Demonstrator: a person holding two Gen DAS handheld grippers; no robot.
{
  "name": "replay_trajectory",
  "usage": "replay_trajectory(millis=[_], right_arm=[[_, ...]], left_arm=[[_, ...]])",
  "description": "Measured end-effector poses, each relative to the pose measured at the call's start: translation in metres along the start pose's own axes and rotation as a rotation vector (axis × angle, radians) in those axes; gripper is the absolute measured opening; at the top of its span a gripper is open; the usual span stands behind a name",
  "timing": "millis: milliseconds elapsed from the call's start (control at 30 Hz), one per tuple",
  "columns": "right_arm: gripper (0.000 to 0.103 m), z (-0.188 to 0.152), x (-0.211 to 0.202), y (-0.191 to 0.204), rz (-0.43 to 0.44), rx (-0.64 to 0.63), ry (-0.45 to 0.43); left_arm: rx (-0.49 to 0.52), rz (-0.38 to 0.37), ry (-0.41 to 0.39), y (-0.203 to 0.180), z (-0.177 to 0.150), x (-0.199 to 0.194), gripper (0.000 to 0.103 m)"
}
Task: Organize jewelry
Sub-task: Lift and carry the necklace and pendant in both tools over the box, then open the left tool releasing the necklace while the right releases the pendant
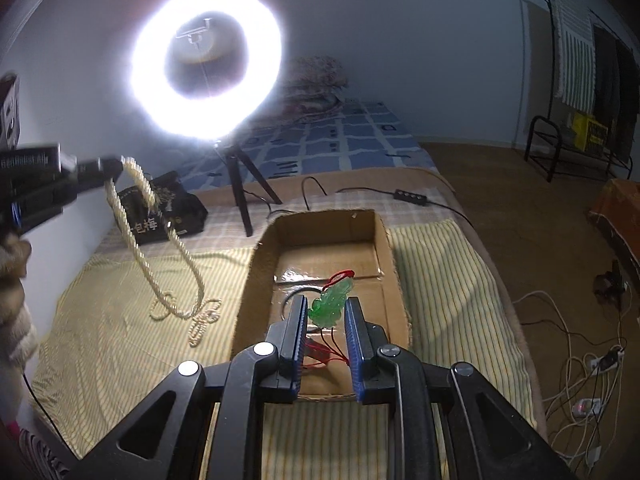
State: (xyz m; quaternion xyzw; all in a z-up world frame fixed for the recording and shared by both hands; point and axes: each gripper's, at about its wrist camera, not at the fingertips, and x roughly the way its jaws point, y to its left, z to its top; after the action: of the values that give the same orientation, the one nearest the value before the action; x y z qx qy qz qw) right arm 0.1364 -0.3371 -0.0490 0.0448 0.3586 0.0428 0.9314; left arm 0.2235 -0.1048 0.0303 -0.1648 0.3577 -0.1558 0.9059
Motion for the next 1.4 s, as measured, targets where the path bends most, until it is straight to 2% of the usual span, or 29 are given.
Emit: replay_trajectory(millis=[300,467,700,933,1000,1100,1200,1267,1400], right_arm=[[0.017,-0.005,0.018,-0.018,0.002,0.04,0.048],[0.017,-0.007,0.029,-0.028,0.013,0.079,0.071],[0.017,-0.009,0.045,-0.038,0.028,0.128,0.104],[0.018,-0.016,0.056,-0.041,0.026,0.132,0.135],[0.018,-0.017,0.057,-0.043,0.029,0.138,0.134],[0.026,-0.019,0.058,-0.041,0.036,0.135,0.141],[0.035,-0.019,0.059,-0.038,0.024,0.122,0.144],[0.039,-0.019,0.058,-0.035,0.02,0.11,0.145],[0.039,-0.017,0.052,-0.032,0.016,0.107,0.138]], left_arm=[[0.067,-0.031,0.017,-0.045,0.021,0.036,0.006],[0.079,-0.038,0.072,-0.059,0.025,0.075,0.006],[0.118,-0.031,0.135,-0.076,0.017,0.121,0.006],[0.119,-0.032,0.222,-0.074,0.001,0.16,0.006],[0.138,-0.036,0.241,-0.075,-0.004,0.165,0.006],[0.165,-0.023,0.242,-0.078,-0.007,0.164,0.007],[0.166,-0.016,0.235,-0.078,-0.006,0.16,0.02],[0.169,-0.013,0.226,-0.076,-0.006,0.155,0.02],[0.163,-0.007,0.215,-0.069,-0.005,0.145,0.02]])
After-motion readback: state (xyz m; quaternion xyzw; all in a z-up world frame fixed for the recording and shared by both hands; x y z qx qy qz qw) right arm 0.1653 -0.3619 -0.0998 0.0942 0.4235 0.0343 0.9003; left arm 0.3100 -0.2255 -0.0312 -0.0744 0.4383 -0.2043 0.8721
